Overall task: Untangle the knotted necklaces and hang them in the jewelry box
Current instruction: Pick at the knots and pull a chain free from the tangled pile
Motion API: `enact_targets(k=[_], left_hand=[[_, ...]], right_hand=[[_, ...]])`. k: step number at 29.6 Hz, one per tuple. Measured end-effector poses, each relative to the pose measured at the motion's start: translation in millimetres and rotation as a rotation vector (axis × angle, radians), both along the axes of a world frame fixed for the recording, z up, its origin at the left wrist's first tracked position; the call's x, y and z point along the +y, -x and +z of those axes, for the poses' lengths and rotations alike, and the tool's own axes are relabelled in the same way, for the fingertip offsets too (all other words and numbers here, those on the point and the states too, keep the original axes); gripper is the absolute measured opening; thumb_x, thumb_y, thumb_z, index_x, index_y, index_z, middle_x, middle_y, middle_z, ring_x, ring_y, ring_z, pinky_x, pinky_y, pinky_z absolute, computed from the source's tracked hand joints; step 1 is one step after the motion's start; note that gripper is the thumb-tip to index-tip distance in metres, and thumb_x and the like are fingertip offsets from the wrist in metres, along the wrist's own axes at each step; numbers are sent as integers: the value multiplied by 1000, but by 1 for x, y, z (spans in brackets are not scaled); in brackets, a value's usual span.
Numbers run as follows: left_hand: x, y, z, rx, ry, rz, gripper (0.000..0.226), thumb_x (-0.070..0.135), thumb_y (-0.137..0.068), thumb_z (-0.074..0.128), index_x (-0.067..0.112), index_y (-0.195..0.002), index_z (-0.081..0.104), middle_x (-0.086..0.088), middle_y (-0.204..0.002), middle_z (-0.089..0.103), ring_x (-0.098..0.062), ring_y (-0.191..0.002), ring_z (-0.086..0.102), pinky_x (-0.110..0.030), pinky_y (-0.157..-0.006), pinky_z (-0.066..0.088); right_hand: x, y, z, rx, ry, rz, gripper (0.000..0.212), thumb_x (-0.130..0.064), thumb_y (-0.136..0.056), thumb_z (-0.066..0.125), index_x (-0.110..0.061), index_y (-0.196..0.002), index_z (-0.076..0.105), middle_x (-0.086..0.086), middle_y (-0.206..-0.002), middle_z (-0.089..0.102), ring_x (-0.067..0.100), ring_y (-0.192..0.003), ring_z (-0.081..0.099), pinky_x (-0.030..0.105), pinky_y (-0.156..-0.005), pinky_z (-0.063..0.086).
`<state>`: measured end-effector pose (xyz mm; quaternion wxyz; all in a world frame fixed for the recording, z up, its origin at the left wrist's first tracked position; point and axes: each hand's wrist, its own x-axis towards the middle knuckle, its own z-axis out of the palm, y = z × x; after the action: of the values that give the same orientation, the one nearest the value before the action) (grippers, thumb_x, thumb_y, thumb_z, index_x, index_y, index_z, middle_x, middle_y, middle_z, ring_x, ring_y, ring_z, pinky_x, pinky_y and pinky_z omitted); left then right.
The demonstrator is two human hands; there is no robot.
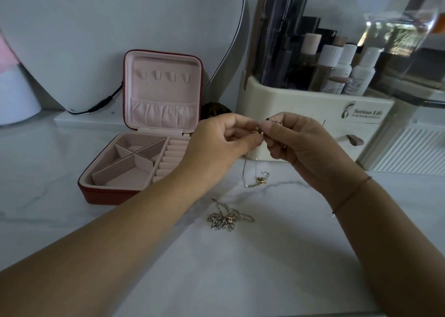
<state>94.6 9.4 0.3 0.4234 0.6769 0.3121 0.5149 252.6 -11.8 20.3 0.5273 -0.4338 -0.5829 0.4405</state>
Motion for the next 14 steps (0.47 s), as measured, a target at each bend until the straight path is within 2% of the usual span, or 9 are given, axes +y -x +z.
enact_targets(k=[2, 7, 14], left_hand=[[2, 0, 0, -24, 19, -10, 12, 10, -84, 69, 17, -93, 69, -4, -81, 75, -17, -82, 71, -26, -80, 56], [2, 0, 0, -85, 106, -69, 10, 5, -89, 60, 10, -93, 69, 0, -74, 72, -8, -72, 67, -14, -66, 49], [4, 2, 0, -86, 209, -90, 8, 12, -88, 63, 16, -83, 68, 6, -72, 68, -5, -73, 62, -19, -73, 52]], right_hand=[[0, -1, 0, -5, 16, 2, 13, -21, -76, 65, -9, -77, 58, 1, -60, 56, 10, -53, 45, 17, -52, 41], [1, -3, 0, 31, 73, 59, 12, -17, -78, 63, -7, -83, 59, 4, -67, 61, 9, -55, 53, 19, -52, 46], [0, -4, -1, 121, 200, 110, 11, -20, -77, 61, -10, -81, 64, 6, -79, 69, 12, -68, 65, 21, -60, 54]])
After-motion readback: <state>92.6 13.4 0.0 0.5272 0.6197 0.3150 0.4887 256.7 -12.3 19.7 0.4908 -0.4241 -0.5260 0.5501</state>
